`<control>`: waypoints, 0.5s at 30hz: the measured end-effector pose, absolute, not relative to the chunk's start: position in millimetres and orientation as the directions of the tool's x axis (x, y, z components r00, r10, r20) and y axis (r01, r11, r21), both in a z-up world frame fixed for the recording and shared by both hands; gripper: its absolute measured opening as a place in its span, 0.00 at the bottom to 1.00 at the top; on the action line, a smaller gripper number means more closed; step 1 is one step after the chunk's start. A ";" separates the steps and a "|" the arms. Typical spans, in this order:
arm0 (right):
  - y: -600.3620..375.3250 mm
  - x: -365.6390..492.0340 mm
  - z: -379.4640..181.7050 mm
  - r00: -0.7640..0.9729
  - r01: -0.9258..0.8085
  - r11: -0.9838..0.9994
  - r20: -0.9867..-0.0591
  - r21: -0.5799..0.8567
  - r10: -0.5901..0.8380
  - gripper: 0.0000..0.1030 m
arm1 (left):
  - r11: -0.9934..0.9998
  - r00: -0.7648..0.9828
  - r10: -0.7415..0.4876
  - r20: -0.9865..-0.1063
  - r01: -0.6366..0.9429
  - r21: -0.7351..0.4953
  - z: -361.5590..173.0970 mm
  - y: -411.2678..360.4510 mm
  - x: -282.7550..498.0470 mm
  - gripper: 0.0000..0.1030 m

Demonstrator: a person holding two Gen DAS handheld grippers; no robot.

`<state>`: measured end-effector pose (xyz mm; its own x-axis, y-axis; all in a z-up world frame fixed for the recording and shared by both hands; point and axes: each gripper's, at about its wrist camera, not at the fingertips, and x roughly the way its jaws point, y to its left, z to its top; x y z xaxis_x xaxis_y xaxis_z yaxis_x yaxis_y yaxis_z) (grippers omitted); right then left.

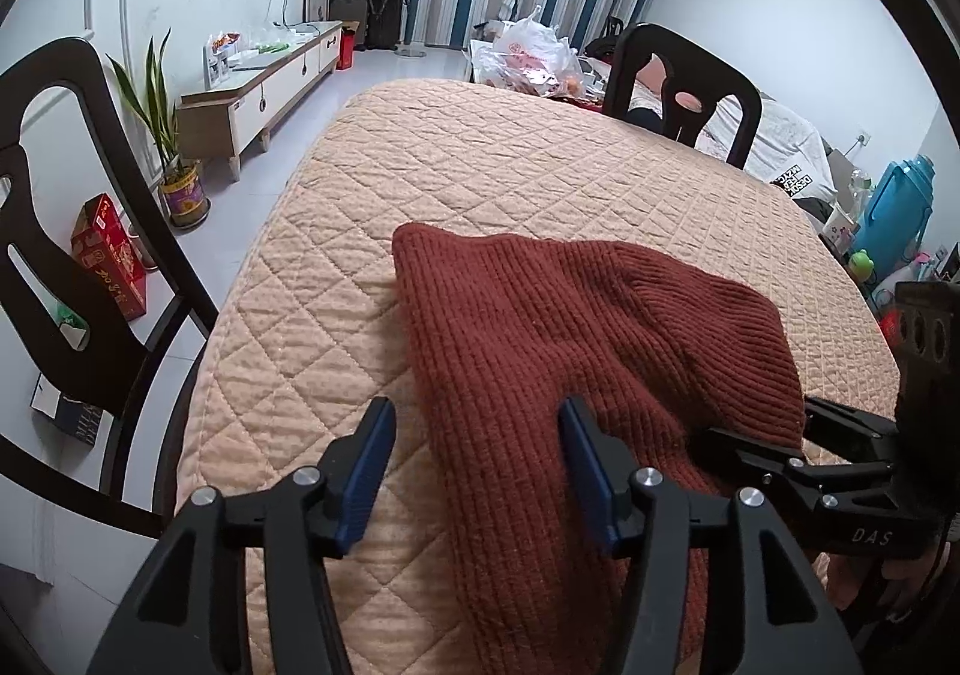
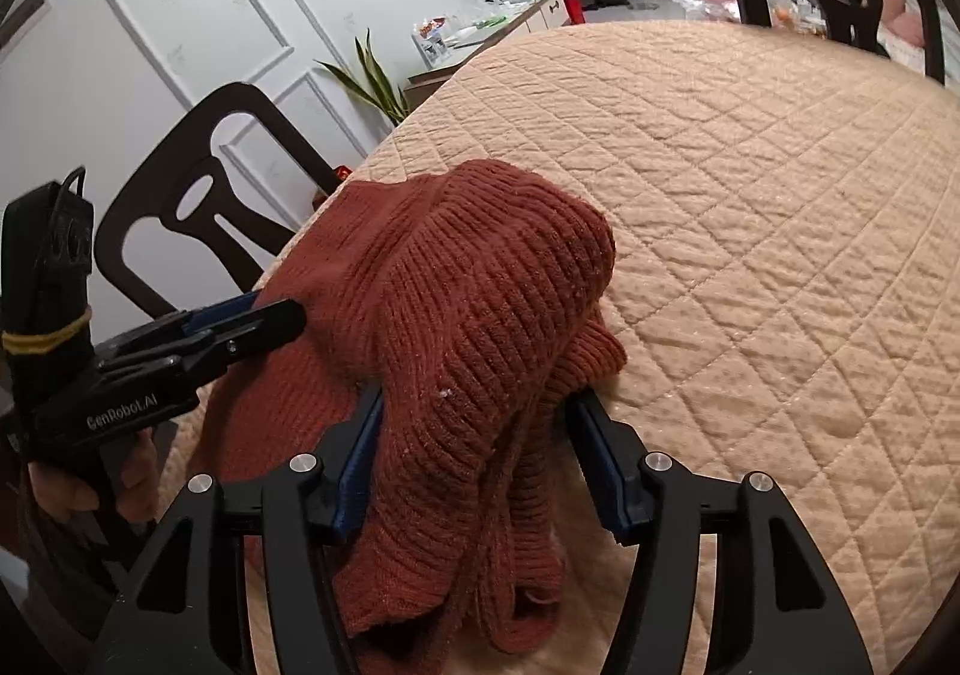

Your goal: Fold small clothes

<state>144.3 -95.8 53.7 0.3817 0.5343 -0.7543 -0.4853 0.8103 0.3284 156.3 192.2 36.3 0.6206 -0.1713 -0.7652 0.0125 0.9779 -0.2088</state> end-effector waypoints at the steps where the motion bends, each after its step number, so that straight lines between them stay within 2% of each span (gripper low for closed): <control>1: -95.4 143.6 54.3 0.387 -0.487 0.813 -0.755 0.319 0.529 0.58 | 0.978 0.620 -0.172 -0.766 0.012 -0.210 36.3 192.1 155.4 0.58; 9: -102.7 133.6 64.3 0.436 -0.489 0.833 -0.754 0.259 0.491 0.58 | 0.981 0.619 -0.149 -0.771 -0.006 -0.195 40.0 191.6 143.1 0.66; 11: -101.6 129.0 67.2 0.460 -0.498 0.839 -0.754 0.218 0.469 0.58 | 0.986 0.620 -0.121 -0.775 -0.014 -0.166 42.9 190.4 136.8 0.70; 15: -100.7 115.4 74.6 0.508 -0.493 0.855 -0.745 0.159 0.432 0.58 | 0.993 0.647 -0.087 -0.757 -0.001 -0.115 53.1 186.5 114.8 0.70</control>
